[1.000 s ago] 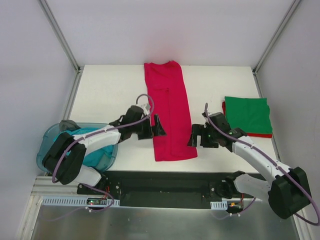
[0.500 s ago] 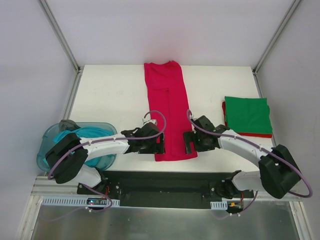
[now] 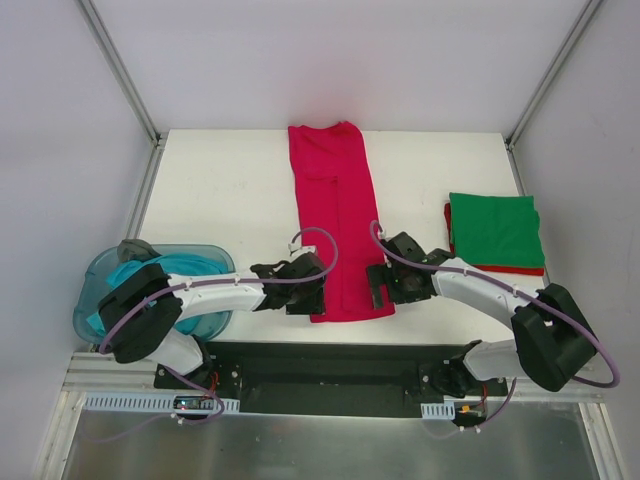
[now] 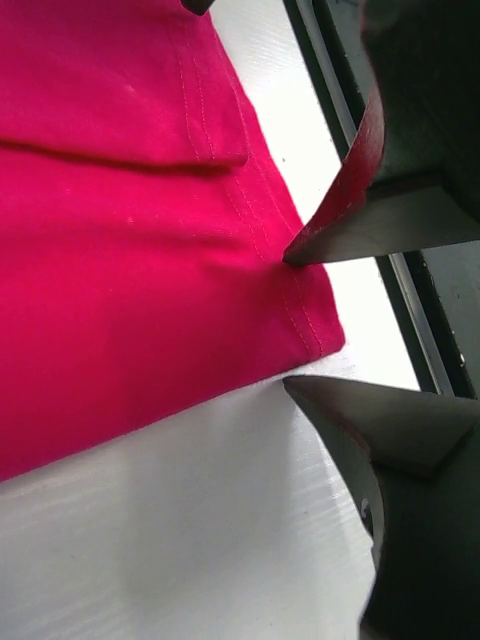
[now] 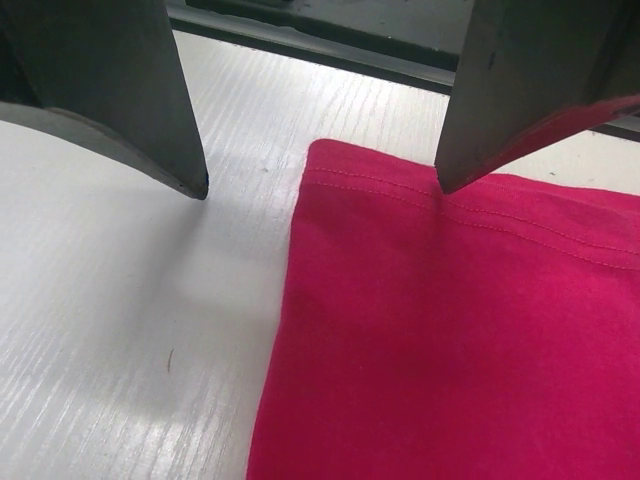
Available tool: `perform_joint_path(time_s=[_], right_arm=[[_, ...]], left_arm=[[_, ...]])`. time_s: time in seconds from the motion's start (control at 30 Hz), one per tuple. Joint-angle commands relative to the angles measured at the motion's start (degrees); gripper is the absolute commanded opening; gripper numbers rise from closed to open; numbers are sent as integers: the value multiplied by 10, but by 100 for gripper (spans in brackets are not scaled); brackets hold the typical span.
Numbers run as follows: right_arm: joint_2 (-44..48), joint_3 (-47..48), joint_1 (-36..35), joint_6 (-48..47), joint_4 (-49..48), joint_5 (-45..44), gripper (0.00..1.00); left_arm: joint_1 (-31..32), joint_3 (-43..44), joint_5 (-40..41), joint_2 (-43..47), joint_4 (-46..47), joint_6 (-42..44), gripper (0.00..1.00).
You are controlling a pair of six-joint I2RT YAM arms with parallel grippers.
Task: Fold and stack the t-shirts
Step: Grab the bottom of the folded rectangular tshirt with both arms
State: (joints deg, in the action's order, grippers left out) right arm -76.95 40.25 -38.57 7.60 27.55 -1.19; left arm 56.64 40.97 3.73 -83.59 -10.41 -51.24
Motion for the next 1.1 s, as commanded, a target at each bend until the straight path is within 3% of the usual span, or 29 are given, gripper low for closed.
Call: perform_joint_path(time_s=[0.0, 0.13, 0.3, 0.37, 0.53, 0.87, 1.07], right_arm=[[-1, 15, -3, -2, 12, -15, 99], [-1, 10, -2, -2, 3, -6, 99], [-13, 12, -8, 1, 1, -12, 96], [-19, 17, -15, 2, 4, -15, 95], [-29, 21, -31, 17, 10, -30, 92], [-55, 16, -40, 55, 63, -116, 75], [-37, 9, -40, 71, 70, -125, 52]], left_arm=[[14, 6, -4, -39, -31, -8, 44], [15, -1, -5, -46, -43, -25, 36], [16, -8, 4, -45, -50, -39, 14], [16, -7, 6, -46, -51, -39, 0], [16, -7, 11, -48, -54, -33, 0], [16, -27, 27, -39, -63, -46, 0], [16, -37, 40, -30, -72, -50, 0]])
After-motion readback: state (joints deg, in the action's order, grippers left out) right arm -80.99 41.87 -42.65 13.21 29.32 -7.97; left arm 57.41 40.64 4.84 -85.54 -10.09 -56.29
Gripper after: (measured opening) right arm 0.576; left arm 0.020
